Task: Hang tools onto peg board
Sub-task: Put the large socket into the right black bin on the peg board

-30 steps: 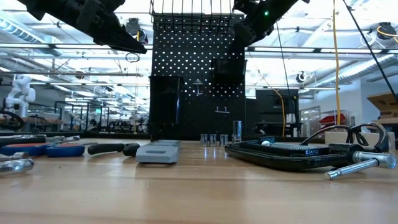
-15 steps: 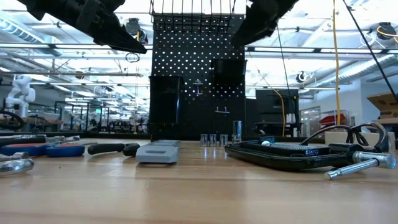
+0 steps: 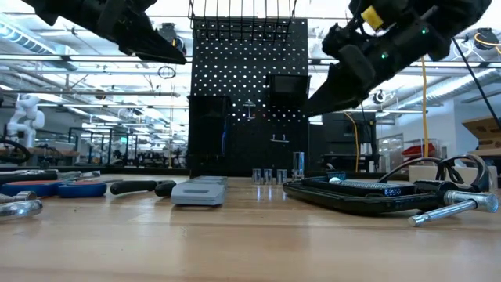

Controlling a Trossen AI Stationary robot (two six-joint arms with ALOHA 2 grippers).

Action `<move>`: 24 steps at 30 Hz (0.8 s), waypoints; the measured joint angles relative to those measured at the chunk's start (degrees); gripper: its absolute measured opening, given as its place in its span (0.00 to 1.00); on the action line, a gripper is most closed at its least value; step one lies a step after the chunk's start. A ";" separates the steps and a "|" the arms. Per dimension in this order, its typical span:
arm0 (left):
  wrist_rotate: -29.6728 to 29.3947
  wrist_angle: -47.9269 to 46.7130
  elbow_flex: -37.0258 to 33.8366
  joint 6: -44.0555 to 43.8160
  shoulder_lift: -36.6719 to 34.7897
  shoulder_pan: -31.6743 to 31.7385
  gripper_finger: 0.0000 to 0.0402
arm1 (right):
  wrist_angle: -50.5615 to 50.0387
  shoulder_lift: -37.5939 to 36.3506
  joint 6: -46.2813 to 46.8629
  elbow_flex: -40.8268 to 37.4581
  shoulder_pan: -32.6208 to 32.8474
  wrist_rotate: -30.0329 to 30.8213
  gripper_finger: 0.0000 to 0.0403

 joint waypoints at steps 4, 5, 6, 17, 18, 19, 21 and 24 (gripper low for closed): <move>0.11 1.59 0.00 0.00 -0.02 0.00 0.45 | 1.67 1.89 0.84 -0.19 -2.03 -0.12 0.61; 0.13 1.81 0.00 -0.02 -0.02 0.00 0.45 | 2.09 2.71 0.87 -0.20 -2.43 -0.17 0.61; 0.13 1.57 0.00 0.00 -0.02 0.00 0.45 | 2.32 3.52 0.79 -0.20 -2.82 -0.24 0.61; 0.15 1.00 0.00 0.01 0.00 0.00 0.45 | 11.21 13.69 -0.27 -0.22 -6.18 -1.71 0.61; 0.15 0.82 0.00 0.00 0.00 0.00 0.45 | 11.57 14.01 -0.25 -0.22 -6.31 -0.93 0.61; 0.15 0.70 0.00 0.01 0.00 0.00 0.45 | 11.93 14.38 -0.25 -0.20 -6.50 0.00 0.61; 0.15 0.63 0.00 0.02 0.00 0.00 0.45 | 12.07 15.48 -0.27 -0.20 -6.85 1.35 0.61; 0.15 0.56 0.00 0.02 0.00 0.00 0.45 | 13.37 17.31 -0.27 -0.20 -7.26 1.20 0.61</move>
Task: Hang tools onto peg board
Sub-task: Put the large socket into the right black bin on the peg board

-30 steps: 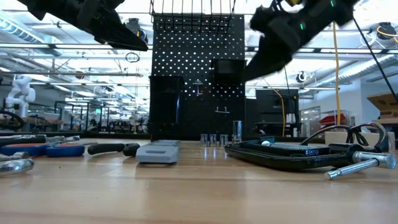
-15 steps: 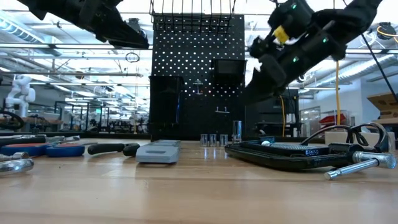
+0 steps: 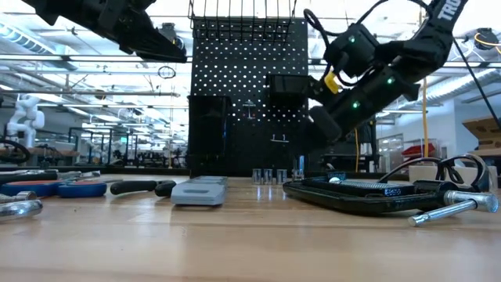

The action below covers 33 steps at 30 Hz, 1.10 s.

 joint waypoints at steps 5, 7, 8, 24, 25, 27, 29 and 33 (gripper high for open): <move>0.00 0.01 0.00 0.00 0.00 0.01 0.45 | 1.02 2.38 0.66 0.01 -0.34 -1.33 0.61; 0.00 0.02 0.00 0.00 0.00 0.00 0.45 | 1.66 2.75 0.70 0.01 -0.34 -1.34 0.61; 0.00 0.02 0.00 0.00 0.00 0.00 0.45 | 1.64 2.75 0.70 0.01 -0.32 -1.33 0.61; 0.00 -0.02 0.00 0.02 0.00 0.00 0.45 | 1.21 2.53 0.19 0.03 -0.32 -1.09 0.21; 0.00 -0.02 0.00 0.04 0.00 0.00 0.45 | 1.21 2.51 -0.05 0.03 -0.32 -1.08 0.19; 0.00 -0.40 0.00 0.48 -0.01 0.00 0.45 | 1.07 2.34 -0.48 0.03 -0.32 -1.07 0.19; 0.00 -0.88 -0.01 1.44 0.00 0.00 0.45 | 0.78 2.06 -0.55 0.03 -0.26 -1.07 0.19; 0.00 0.26 -1.20 1.55 -0.77 0.07 0.45 | -2.52 -0.43 0.94 0.01 -0.24 -1.05 0.19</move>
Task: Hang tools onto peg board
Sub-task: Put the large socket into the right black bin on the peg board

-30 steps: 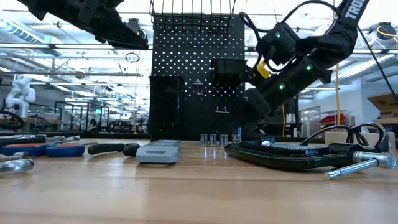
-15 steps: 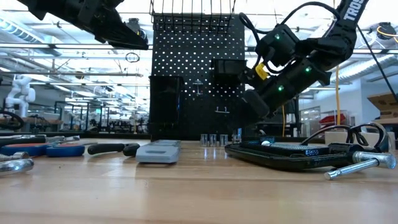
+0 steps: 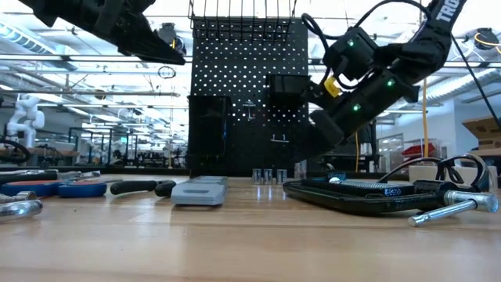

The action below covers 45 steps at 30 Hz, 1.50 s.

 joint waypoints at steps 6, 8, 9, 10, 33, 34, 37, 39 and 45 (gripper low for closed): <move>0.00 10.81 -7.83 -0.31 -5.52 1.49 0.45 | -7.06 -8.54 0.59 -0.01 1.89 2.73 0.19; 0.01 13.70 -10.08 -1.52 -7.33 2.50 0.45 | -7.97 -11.77 0.72 0.00 2.92 3.09 0.19; 0.09 15.38 -11.30 -2.13 -7.96 3.00 0.45 | -8.12 -13.35 0.74 0.00 3.46 3.15 0.19; 0.54 17.02 -12.50 -2.95 -8.46 3.46 0.45 | -7.97 -14.93 0.76 0.00 3.96 3.21 0.19; 8.68 22.53 -18.12 -4.63 -5.17 9.01 0.45 | -18.76 -24.22 -17.41 19.23 0.17 10.82 0.19; 8.68 22.51 -18.12 -4.63 -5.17 9.01 0.45 | -19.27 -23.73 -18.09 19.98 -0.69 10.86 0.19; 8.68 22.53 -18.12 -4.63 -5.17 9.01 0.45 | -20.97 -22.21 -19.26 21.22 -3.24 10.70 0.19; 8.68 22.53 -18.12 -4.63 -5.17 9.01 0.45 | -21.55 -21.18 -19.55 21.60 -4.72 10.53 0.19; 8.66 22.60 -18.12 -4.63 -5.17 9.01 0.45 | -21.88 -19.33 -19.85 22.08 -7.78 10.26 0.19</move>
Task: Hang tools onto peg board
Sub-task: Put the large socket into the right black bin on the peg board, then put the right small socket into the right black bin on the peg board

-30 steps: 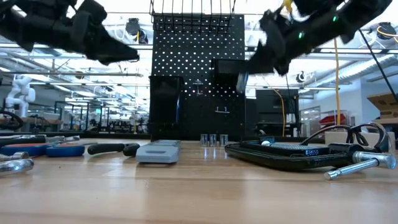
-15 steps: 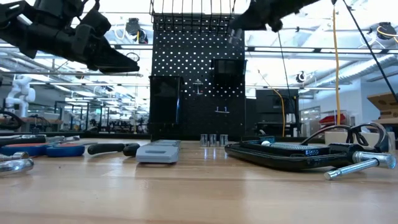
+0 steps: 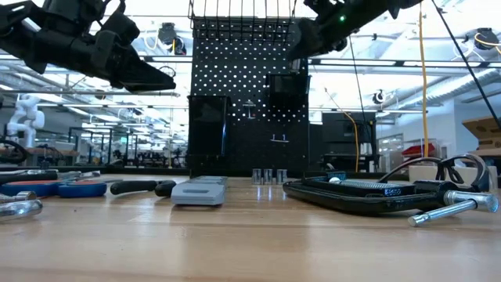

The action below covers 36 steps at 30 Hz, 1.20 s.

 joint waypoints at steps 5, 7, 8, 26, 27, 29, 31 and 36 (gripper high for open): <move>-0.05 0.01 0.00 0.02 0.00 0.00 0.45 | 0.19 0.22 -0.02 0.07 -1.62 -0.05 0.19; -0.07 0.02 0.00 0.02 0.00 0.00 0.45 | 0.29 0.22 -0.02 0.07 -1.95 -0.13 0.20; -0.07 0.02 0.00 0.02 0.00 0.00 0.45 | 0.45 0.22 -0.02 0.07 -2.04 -0.40 0.22; -0.11 0.24 0.04 0.00 0.00 0.00 0.45 | 0.81 -0.07 0.51 0.07 -0.25 -1.55 0.66; -0.11 0.24 0.04 0.00 0.00 0.00 0.45 | 0.94 -0.25 0.81 0.07 0.46 -1.85 0.66; -0.11 0.24 0.04 0.00 0.00 0.00 0.45 | 0.97 -0.90 2.14 0.07 2.08 -4.32 0.65; -0.11 0.22 0.04 0.02 0.00 0.00 0.45 | 1.13 -1.42 3.52 0.07 3.93 -7.97 0.65; -0.11 0.22 0.04 0.04 0.00 0.00 0.45 | 0.20 -1.18 7.31 0.07 8.87 -16.46 0.65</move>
